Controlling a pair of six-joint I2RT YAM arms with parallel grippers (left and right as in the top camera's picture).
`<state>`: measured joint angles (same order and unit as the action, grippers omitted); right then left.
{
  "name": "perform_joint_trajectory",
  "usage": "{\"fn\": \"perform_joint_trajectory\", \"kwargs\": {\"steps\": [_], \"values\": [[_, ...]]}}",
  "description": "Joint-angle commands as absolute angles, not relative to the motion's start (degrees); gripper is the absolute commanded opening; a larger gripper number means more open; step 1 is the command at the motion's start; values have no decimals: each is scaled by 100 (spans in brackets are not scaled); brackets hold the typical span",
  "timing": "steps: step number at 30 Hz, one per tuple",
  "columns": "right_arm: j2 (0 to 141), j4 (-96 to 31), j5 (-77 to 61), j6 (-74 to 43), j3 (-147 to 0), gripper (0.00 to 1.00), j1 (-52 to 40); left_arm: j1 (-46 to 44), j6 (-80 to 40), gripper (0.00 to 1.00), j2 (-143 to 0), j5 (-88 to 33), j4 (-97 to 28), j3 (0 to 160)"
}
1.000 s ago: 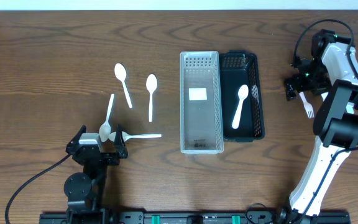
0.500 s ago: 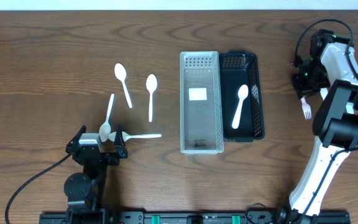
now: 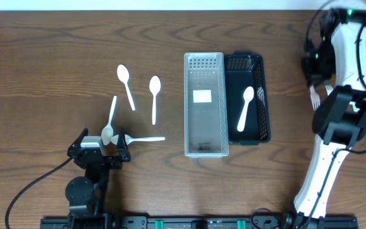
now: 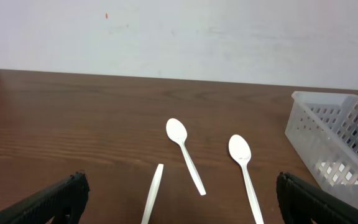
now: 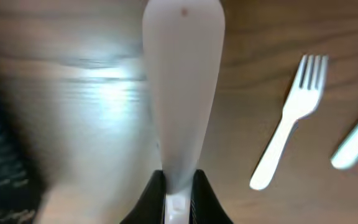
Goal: Pack container
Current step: 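Carry the spoon into the black tray and release it, then move the right gripper back over the white forks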
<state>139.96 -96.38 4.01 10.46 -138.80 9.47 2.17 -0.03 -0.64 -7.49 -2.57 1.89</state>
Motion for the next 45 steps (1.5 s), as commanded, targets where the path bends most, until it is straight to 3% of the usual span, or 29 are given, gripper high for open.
{"fn": "perform_joint_trajectory", "kwargs": {"steps": [1, 18, 24, 28, 29, 32, 33, 34, 41, 45], "values": [[13793, -9732, -152, 440, -14538, 1, 561, 244, -10, 98, -62, -770, -353, 36], [13183, -9732, -834, -567, -14521, 2, -1024, 244, -10, 98, -62, -768, -353, 36], [13185, -9732, -794, -742, -13922, 9, -1090, 244, -10, 98, -62, -768, -353, 36], [13185, -9730, -792, -770, -13574, 26, -1094, 244, -10, 98, -62, -770, -353, 36], [13185, -9717, -792, -770, -13513, 34, -1094, 244, -10, 98, -62, -770, -353, 36], [13185, -9671, -792, -768, -13450, 65, -1085, 244, -10, 98, -62, -770, -353, 36], [13185, -9668, -792, -768, -13450, 78, -1083, 244, -10, 98, -62, -770, -353, 36], [13185, -9671, -792, -768, -13452, 99, -1079, 246, -10, 98, -62, -770, -353, 36], [13183, -9734, 12, -427, -13544, 99, -766, 244, -10, 98, -62, -770, -353, 36], [13087, -9732, 126, 644, -13563, 99, -215, 244, -10, 98, -62, -770, -353, 36]]}}
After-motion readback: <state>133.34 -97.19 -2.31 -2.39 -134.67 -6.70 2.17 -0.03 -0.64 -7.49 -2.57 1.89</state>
